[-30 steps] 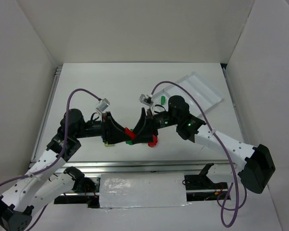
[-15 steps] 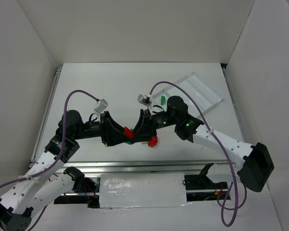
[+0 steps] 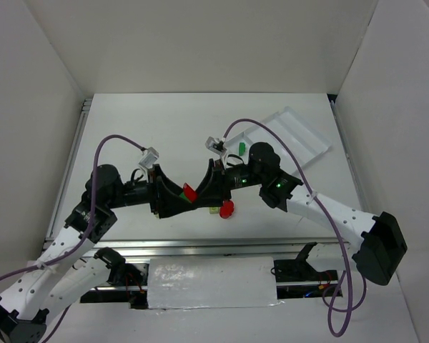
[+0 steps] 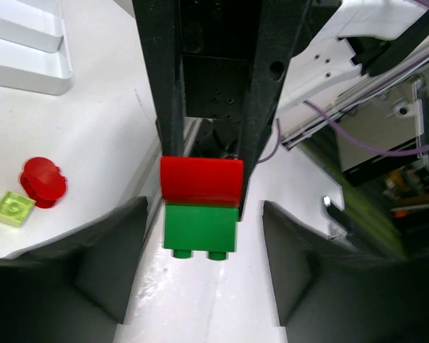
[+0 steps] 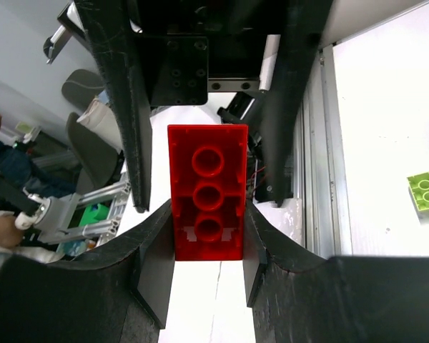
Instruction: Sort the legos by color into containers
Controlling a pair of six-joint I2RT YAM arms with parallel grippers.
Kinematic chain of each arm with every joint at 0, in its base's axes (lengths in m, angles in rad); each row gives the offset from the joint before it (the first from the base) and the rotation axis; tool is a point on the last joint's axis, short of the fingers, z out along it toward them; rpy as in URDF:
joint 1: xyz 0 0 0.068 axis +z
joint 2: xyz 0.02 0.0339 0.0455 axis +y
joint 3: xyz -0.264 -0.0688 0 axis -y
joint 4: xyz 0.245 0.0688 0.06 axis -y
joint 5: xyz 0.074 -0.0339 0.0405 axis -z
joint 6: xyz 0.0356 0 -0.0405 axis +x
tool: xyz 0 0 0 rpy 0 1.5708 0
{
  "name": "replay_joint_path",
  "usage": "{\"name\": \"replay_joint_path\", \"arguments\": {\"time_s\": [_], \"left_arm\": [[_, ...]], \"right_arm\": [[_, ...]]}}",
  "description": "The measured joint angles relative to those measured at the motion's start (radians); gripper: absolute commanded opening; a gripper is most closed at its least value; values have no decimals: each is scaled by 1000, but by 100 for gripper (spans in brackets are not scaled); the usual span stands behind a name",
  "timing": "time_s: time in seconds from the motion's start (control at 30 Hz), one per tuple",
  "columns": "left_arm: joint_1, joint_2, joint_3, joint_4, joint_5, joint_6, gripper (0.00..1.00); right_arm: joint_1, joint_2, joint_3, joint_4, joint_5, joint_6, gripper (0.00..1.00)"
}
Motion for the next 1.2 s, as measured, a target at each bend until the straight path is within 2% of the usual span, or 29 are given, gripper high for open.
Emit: {"name": "replay_joint_path", "arguments": {"time_s": [0.03, 0.07, 0.23, 0.33, 0.37, 0.43, 0.47, 0.5, 0.6, 0.63, 0.67, 0.7, 0.83, 1.03, 1.13, 1.2], "left_arm": [[0, -4, 0, 0, 0, -1, 63], [0, -10, 0, 0, 0, 3, 58], [1, -29, -2, -3, -8, 4, 50], [1, -34, -3, -9, -6, 5, 33], [1, -36, -3, -10, -6, 5, 23], [1, -36, -3, -12, -6, 5, 13], [1, -36, -3, -13, -6, 6, 0], [1, -36, -3, -13, -6, 6, 0], [1, -34, -3, -13, -4, 8, 0], [1, -34, -3, -13, -1, 8, 0], [0, -34, -3, -13, 1, 8, 0], [0, -34, -3, -14, 3, 9, 0], [0, -33, -3, -14, 16, 10, 0], [0, -33, -5, -13, 33, 10, 0], [0, -32, -8, -11, 44, 10, 0], [0, -32, -11, -9, 52, 10, 0]], "right_arm": [[0, 0, 0, -1, 5, 0, 0], [0, -1, 0, -2, 11, 0, 0], [0, -7, 0, -6, 14, 0, 0], [0, -7, 0, -7, 2, -5, 0], [0, -7, 0, -6, 0, -6, 0], [0, -7, 0, -6, -1, -8, 0], [0, -7, 0, -7, -2, -8, 0], [0, -7, 0, -7, -3, -8, 0], [0, -7, 0, -7, -11, -10, 33], [0, -7, 0, -6, -17, -10, 51], [0, -7, 0, -6, -23, -8, 58], [0, -7, 0, -5, -32, -6, 61], [0, -11, 0, -7, -45, -14, 63], [-1, -34, 0, -18, -30, -30, 61], [-2, -36, 0, -18, -13, -30, 55], [-3, -36, 0, -17, -1, -30, 39]]}}
